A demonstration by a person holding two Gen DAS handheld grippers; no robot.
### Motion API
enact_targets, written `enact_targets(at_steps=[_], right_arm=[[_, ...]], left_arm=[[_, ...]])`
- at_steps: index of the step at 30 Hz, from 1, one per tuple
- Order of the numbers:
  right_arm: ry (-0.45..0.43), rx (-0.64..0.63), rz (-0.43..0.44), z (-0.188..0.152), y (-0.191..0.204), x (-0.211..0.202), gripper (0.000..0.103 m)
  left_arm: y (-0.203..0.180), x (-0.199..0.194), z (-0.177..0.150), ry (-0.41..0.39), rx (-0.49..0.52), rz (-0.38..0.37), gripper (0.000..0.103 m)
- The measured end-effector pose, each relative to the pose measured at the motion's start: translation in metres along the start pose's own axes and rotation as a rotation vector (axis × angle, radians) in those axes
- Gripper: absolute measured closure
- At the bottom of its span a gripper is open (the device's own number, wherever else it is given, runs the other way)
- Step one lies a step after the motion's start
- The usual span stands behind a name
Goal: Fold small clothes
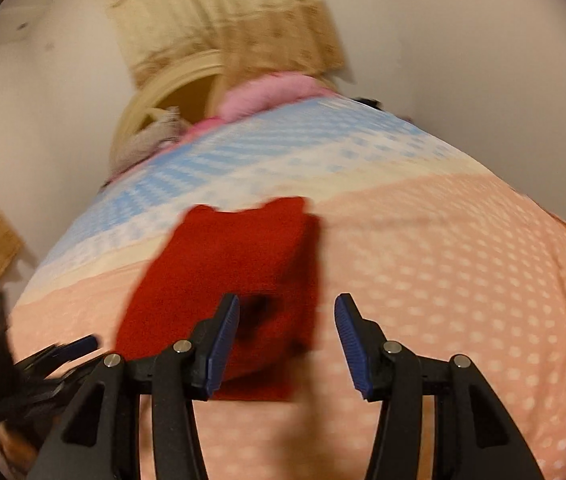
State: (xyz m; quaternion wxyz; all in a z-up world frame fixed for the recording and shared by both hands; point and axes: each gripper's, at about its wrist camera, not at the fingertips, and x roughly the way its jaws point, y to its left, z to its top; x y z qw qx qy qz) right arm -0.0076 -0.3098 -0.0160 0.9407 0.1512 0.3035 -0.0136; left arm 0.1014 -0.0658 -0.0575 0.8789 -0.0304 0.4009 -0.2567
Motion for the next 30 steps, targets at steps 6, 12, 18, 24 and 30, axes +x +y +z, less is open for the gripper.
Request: enact_targets(at_steps=[6,12,18,24,30], right_arm=[[0.107,-0.107,-0.069,-0.021,0.026,0.032,0.088],[0.165,0.035,-0.107,-0.050,-0.012,0.043,0.090],[0.163,0.118,-0.079,-0.050,-0.024,0.020,0.075],[-0.011,-0.053,-0.196,-0.020,0.020,-0.004,0.075],[0.086,-0.102,-0.211,-0.025,0.033,0.050,0.075]], left_arm=[[0.001,-0.005,-0.004,-0.005,-0.004,0.008,0.025],[0.006,0.005,-0.002,0.040,-0.012,0.028,0.025],[-0.004,-0.001,0.013,-0.014,0.015,0.040,0.025],[-0.027,0.029,0.027,0.000,0.047,0.118,0.025],[-0.048,0.043,0.018,-0.021,0.166,0.231,0.023]])
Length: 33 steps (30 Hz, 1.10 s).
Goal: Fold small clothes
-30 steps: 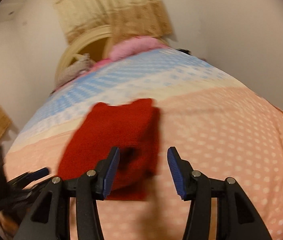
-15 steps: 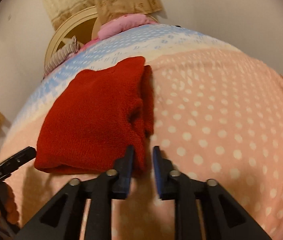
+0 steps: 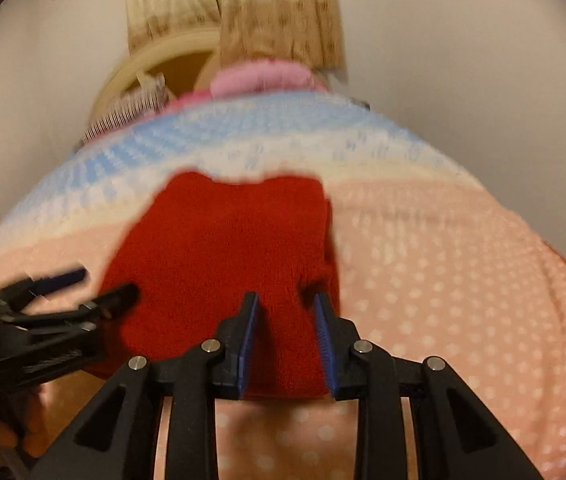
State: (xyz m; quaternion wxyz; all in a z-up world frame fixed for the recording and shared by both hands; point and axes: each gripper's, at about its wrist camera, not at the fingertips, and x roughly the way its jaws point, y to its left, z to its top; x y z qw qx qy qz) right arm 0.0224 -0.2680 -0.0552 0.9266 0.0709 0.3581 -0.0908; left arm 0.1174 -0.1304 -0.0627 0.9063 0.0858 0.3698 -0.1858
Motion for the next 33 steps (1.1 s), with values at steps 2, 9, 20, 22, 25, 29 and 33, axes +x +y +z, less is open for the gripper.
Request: enact_targets(at_steps=[2,9,20,22,25,29,33], right_arm=[[0.021,0.009,-0.012,-0.011,-0.004,0.014,0.075],[0.029,0.109,0.047,-0.018,-0.026,0.015,0.057],[-0.051,0.188,0.129,0.014,-0.050,-0.012,0.039],[-0.061,0.208,0.138,0.032,-0.059,-0.007,0.039],[-0.043,0.208,0.150,0.050,-0.064,0.010,0.039],[-0.006,0.251,0.185,0.060,-0.069,0.039,0.039],[-0.015,0.227,0.172,0.062,-0.065,0.050,0.039]], left_arm=[[-0.003,0.003,-0.004,-0.002,0.023,0.012,0.023],[0.001,0.004,-0.003,0.002,-0.002,-0.015,0.017],[0.050,0.016,0.048,-0.022,-0.247,-0.267,0.016],[0.055,0.031,0.057,0.004,-0.304,-0.310,0.017],[0.054,0.056,0.064,0.060,-0.358,-0.350,0.020],[0.038,0.073,0.067,0.089,-0.297,-0.272,0.022],[0.031,0.083,0.065,0.111,-0.259,-0.225,0.022]])
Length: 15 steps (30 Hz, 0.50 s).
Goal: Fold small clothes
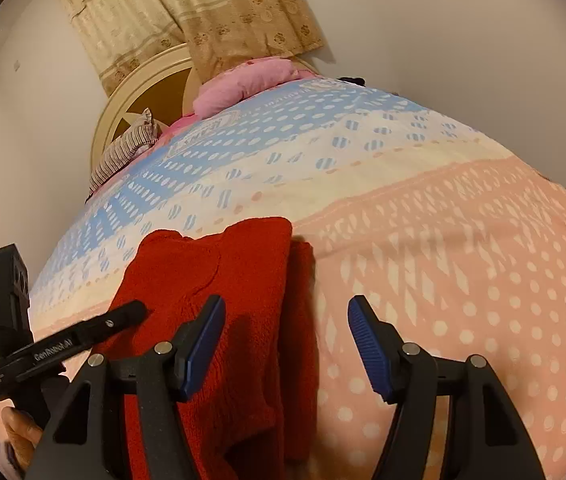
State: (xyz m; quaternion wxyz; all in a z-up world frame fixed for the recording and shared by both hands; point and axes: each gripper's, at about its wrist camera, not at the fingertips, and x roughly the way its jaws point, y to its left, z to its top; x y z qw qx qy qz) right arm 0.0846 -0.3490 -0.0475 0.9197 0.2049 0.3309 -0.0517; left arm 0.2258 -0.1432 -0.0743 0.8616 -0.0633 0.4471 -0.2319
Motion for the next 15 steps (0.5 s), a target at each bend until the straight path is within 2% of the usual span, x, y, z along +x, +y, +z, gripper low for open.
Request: enact_targets(at_steps=[4,12,15], right_arm=[[0.001,-0.052,-0.033,-0.002,0.006,0.007,0.039],[0.008,-0.041,-0.023,0.008,0.004,0.020,0.039],[0.075,-0.057,-0.017,0.006,0.005,0.043,0.039]], left_arm=[[0.005,0.004,-0.001,0.008,-0.005,0.009,0.022],[0.009,0.009,-0.003,0.021,-0.021,-0.001,0.022],[0.008,0.010,-0.004,0.016,-0.009,0.006,0.022]])
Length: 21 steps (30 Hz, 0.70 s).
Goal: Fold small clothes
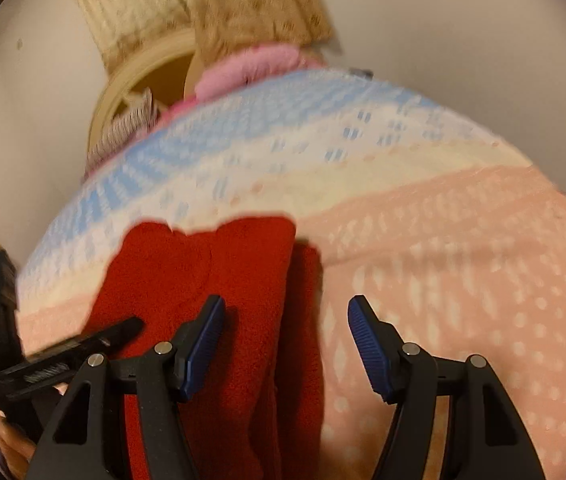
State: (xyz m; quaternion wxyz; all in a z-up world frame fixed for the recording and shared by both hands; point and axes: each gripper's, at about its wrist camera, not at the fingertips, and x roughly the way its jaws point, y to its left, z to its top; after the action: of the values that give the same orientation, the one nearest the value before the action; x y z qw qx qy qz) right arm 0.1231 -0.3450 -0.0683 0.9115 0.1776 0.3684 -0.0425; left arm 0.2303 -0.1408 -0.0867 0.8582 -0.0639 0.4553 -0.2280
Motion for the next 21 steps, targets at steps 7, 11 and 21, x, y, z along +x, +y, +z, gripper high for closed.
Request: enact_targets(at_steps=[7,11,21], right_arm=[[0.055,0.025,0.054,-0.006,-0.007,0.020,0.037],[0.047,0.035,0.070,-0.007,-0.009,0.020,0.037],[0.027,0.133,0.175,-0.008,-0.027,0.019,0.036]], left_arm=[[0.000,0.000,-0.002,-0.017,0.016,-0.007,0.022],[0.006,0.000,-0.003,-0.027,0.011,-0.050,0.022],[0.016,-0.006,-0.011,-0.058,-0.015,-0.143,0.022]])
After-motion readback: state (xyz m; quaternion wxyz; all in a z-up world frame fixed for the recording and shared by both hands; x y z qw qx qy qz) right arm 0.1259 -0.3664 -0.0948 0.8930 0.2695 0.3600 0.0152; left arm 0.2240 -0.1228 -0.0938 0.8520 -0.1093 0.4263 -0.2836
